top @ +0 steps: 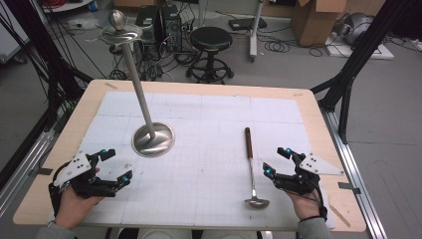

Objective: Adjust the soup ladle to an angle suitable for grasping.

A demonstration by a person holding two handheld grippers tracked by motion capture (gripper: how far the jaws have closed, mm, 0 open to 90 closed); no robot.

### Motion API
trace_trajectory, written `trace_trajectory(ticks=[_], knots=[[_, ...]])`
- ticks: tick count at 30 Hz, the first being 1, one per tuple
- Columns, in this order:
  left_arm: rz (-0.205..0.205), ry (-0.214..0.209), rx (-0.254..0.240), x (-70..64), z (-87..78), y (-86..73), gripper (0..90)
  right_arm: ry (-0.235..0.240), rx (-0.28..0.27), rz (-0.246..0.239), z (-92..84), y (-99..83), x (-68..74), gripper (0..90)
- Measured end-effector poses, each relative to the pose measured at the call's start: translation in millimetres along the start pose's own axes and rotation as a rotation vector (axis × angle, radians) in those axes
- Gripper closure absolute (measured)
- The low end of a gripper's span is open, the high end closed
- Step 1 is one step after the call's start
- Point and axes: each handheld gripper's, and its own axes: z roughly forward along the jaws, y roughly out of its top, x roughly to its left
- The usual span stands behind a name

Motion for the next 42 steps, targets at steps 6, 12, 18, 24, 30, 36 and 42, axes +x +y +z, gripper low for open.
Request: trace_trajectory(ticks=[6, 12, 18, 24, 30, 36, 42], knots=[[-0.003, -0.001, 0.01, -0.3, 1.6, -0.8, 1.7, 0.007, 0.093, 0.04, 4.1, -2.1, -2.6, 59.1], [0.002, -0.003, 0.015, -0.3, 1.4, -0.8, 1.7, 0.033, 0.148, -0.005, 10.9, -2.1, 0.7, 78.1], [0.003, -0.007, 0.021, -0.5, 2.0, -1.1, 1.7, 0.027, 0.177, -0.008, 12.4, -4.4, -5.1, 88.5], [0.003, -0.009, 0.026, -1.0, 2.5, -1.4, 1.7, 0.034, 0.184, 0.03, 13.2, -7.3, -12.0, 89.3], [0.006, -0.012, 0.04, -1.5, 4.0, -2.1, 1.7, 0.03, 0.246, 0.049, 21.4, -13.2, -18.5, 89.3], [0.007, -0.013, 0.042, -1.5, 4.2, -2.1, 1.7, 0.044, 0.289, 0.048, 27.5, -18.4, -20.8, 89.3], [0.003, -0.015, 0.046, -1.8, 5.2, -2.5, 1.7, 0.102, 0.32, 0.011, 34.9, -19.7, -18.6, 89.2]])
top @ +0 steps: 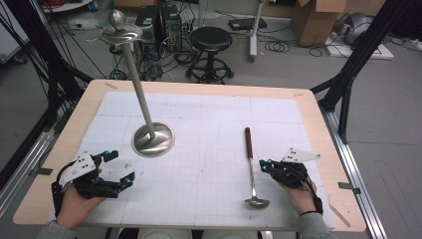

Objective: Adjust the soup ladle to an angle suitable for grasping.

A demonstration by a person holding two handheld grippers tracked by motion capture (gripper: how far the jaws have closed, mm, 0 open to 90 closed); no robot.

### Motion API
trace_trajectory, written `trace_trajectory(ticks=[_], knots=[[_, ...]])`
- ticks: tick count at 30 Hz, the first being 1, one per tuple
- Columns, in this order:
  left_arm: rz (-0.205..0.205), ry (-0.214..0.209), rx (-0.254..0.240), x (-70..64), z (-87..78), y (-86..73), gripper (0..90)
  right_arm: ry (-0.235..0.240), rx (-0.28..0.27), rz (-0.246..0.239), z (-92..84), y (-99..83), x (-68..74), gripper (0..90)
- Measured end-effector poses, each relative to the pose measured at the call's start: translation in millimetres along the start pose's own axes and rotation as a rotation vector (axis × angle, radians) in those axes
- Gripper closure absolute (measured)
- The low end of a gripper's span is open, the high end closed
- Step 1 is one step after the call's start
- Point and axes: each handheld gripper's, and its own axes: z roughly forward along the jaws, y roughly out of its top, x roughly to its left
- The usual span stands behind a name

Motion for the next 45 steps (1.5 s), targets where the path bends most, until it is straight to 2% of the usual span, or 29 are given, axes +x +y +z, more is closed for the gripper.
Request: trace_trajectory(ticks=[2, 7, 19, 24, 30, 38, 45], knots=[[0.004, -0.003, 0.01, -0.4, 2.0, -0.5, 1.7, 0.003, 0.014, 0.027, 2.7, -0.3, -1.9, 89.3], [0.009, -0.006, 0.015, -1.2, 3.1, -0.8, 1.7, -0.008, 0.045, 0.054, 9.8, -1.0, -8.3, 89.3], [0.011, -0.002, 0.025, -1.5, 3.4, -1.2, 1.7, -0.01, 0.126, 0.033, 22.0, 1.6, -6.1, 89.3], [0.017, -0.005, 0.035, -1.8, 4.2, -1.7, 1.7, -0.024, 0.167, 0.0, 29.0, 3.5, -2.6, 89.2], [0.032, -0.021, 0.03, -4.5, 4.0, -1.8, 1.7, -0.03, 0.167, -0.004, 35.9, 7.4, 0.6, 89.3], [0.032, -0.011, 0.04, -5.5, 3.1, -2.4, 1.7, -0.011, 0.168, 0.01, 39.1, 9.0, -0.6, 89.3], [0.033, -0.009, 0.044, -6.0, 2.3, -3.4, 1.7, -0.035, 0.169, 0.023, 44.3, 12.5, -2.5, 89.3]])
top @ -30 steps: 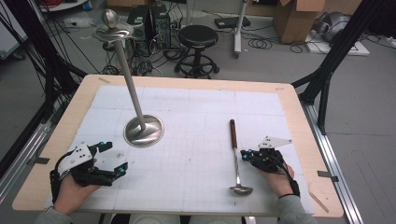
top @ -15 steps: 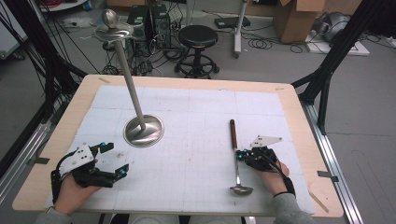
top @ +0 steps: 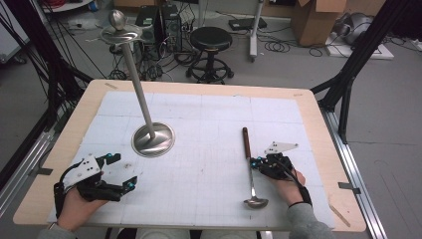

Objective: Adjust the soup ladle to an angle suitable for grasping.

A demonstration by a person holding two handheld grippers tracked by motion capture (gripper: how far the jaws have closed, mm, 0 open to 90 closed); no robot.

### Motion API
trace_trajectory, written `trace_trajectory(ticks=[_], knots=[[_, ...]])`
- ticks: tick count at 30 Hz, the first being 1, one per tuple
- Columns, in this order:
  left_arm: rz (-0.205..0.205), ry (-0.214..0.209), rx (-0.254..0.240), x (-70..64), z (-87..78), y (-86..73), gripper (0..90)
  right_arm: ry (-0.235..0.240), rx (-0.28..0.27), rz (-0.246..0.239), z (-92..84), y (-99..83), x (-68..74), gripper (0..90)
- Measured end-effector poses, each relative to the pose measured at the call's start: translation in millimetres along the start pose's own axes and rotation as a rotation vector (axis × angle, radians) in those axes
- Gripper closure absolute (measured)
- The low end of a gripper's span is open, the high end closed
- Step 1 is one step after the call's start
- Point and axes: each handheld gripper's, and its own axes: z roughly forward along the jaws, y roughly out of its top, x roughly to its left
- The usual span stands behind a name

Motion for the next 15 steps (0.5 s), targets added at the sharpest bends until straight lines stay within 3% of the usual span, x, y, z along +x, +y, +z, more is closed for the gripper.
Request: trace_trajectory(ticks=[5, 15], knots=[[-0.001, 0.003, 0.002, -0.2, -1.3, -0.5, 1.7, -0.013, 0.0, -0.004, 2.2, 2.4, -2.0, 89.4], [-0.001, 0.012, 0.007, -0.4, -4.5, -1.8, 1.7, 0.05, -0.001, -0.047, 12.0, 9.5, 2.4, 89.4]])
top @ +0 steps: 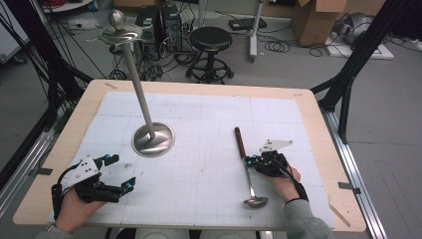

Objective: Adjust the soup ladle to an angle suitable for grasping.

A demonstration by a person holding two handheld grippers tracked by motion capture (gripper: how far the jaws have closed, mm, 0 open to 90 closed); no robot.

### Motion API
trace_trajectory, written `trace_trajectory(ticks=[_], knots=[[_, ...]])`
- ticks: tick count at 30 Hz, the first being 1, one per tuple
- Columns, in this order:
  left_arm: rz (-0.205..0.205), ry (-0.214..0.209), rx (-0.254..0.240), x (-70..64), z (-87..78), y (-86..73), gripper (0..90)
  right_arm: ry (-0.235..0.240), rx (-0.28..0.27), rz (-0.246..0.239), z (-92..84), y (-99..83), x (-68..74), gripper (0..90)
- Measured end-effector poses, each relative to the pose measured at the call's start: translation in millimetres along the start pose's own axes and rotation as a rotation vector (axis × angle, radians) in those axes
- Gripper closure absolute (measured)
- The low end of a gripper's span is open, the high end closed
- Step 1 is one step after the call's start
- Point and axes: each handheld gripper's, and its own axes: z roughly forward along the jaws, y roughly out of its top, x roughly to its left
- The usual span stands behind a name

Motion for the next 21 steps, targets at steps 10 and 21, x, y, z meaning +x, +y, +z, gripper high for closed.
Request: trace_trajectory(ticks=[10, 21], knots=[[-0.003, 0.011, 0.005, -0.5, -2.8, -1.1, 1.7, 0.092, 0.018, -0.036, 10.7, 9.4, 9.0, 89.4], [-0.007, 0.012, 0.008, -1.2, -4.5, -1.9, 1.7, 0.181, 0.044, -0.039, 20.9, 17.6, 17.9, 89.4]])
